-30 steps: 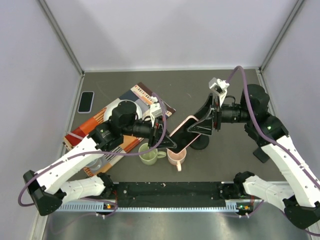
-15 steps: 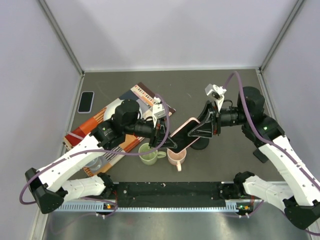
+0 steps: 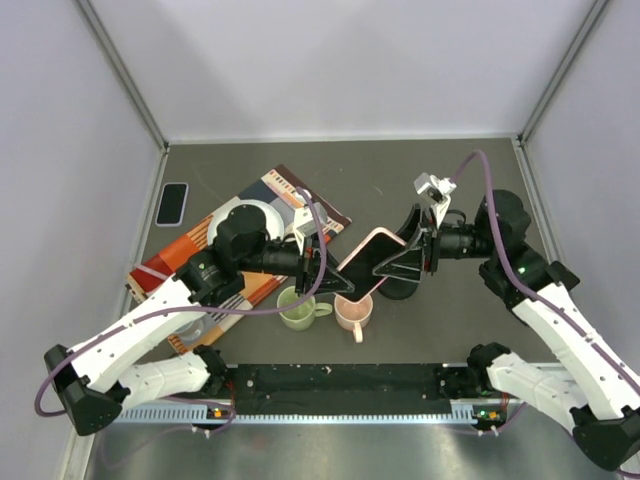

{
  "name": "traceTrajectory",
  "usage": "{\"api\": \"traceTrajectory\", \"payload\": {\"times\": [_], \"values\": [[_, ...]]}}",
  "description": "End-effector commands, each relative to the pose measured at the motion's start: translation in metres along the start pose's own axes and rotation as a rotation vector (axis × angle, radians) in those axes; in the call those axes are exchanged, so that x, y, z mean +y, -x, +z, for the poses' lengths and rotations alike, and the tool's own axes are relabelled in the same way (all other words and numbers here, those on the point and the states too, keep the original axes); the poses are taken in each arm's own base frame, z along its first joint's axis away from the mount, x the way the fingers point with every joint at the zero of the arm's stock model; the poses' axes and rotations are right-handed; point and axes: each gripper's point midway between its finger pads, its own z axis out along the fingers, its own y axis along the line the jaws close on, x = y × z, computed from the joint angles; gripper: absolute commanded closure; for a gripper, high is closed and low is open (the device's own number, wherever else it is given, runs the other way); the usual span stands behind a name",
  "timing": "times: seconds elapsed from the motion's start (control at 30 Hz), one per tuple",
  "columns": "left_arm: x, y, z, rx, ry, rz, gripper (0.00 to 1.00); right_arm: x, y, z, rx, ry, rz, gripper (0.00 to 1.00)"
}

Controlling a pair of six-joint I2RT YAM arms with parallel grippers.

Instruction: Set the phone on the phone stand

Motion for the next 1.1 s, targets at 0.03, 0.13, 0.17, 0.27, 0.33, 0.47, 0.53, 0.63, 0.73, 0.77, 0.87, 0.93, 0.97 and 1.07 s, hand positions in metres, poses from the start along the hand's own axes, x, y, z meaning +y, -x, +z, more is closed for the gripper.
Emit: {"api": "traceTrajectory", "payload": {"times": [0.03, 0.13, 0.17, 0.27, 0.33, 0.47, 0.53, 0.63, 0.73, 0.77, 0.87, 0.93, 0.97, 1.07], "values": [[-0.033, 0.039, -0.006, -0.146, -0.121, 0.115, 1.00, 0.020, 0.028, 0.000, -0.110, 0.060, -0.082, 0.58], [-0.032, 0.038, -0.006, -0.143, -0.116, 0.116, 1.00, 0.026, 0.038, -0.002, -0.151, 0.060, -0.095, 0.59], [-0.032, 0.037, -0.006, -0.143, -0.116, 0.116, 1.00, 0.029, 0.042, -0.003, -0.165, 0.064, -0.099, 0.59], [-0.033, 0.038, -0.006, -0.145, -0.120, 0.115, 1.00, 0.032, 0.046, -0.004, -0.180, 0.073, -0.090, 0.63], [-0.034, 0.040, -0.006, -0.150, -0.125, 0.117, 1.00, 0.035, 0.049, -0.004, -0.193, 0.084, -0.104, 0.65], [-0.033, 0.040, -0.005, -0.151, -0.127, 0.114, 1.00, 0.040, 0.052, -0.005, -0.205, 0.108, -0.099, 0.67], [-0.034, 0.041, -0.005, -0.152, -0.132, 0.114, 1.00, 0.041, 0.053, -0.005, -0.218, 0.114, -0.106, 0.69], [-0.034, 0.041, -0.004, -0.153, -0.138, 0.113, 1.00, 0.044, 0.053, -0.005, -0.224, 0.136, -0.105, 0.72], [-0.033, 0.040, -0.004, -0.150, -0.137, 0.110, 1.00, 0.044, 0.054, -0.003, -0.224, 0.151, -0.096, 0.86], [-0.033, 0.041, -0.003, -0.152, -0.137, 0.113, 1.00, 0.044, 0.053, -0.003, -0.221, 0.159, -0.084, 0.91], [-0.031, 0.040, -0.002, -0.150, -0.130, 0.107, 1.00, 0.050, 0.051, -0.004, -0.225, 0.193, -0.094, 1.00], [-0.029, 0.041, -0.002, -0.149, -0.119, 0.100, 1.00, 0.050, 0.048, -0.004, -0.226, 0.192, -0.098, 1.00], [-0.028, 0.042, -0.002, -0.147, -0.111, 0.098, 1.00, 0.050, 0.048, -0.006, -0.229, 0.183, -0.105, 1.00], [-0.016, 0.043, 0.000, -0.133, -0.039, 0.061, 0.64, 0.029, 0.052, -0.006, -0.267, 0.050, -0.096, 1.00]]}}
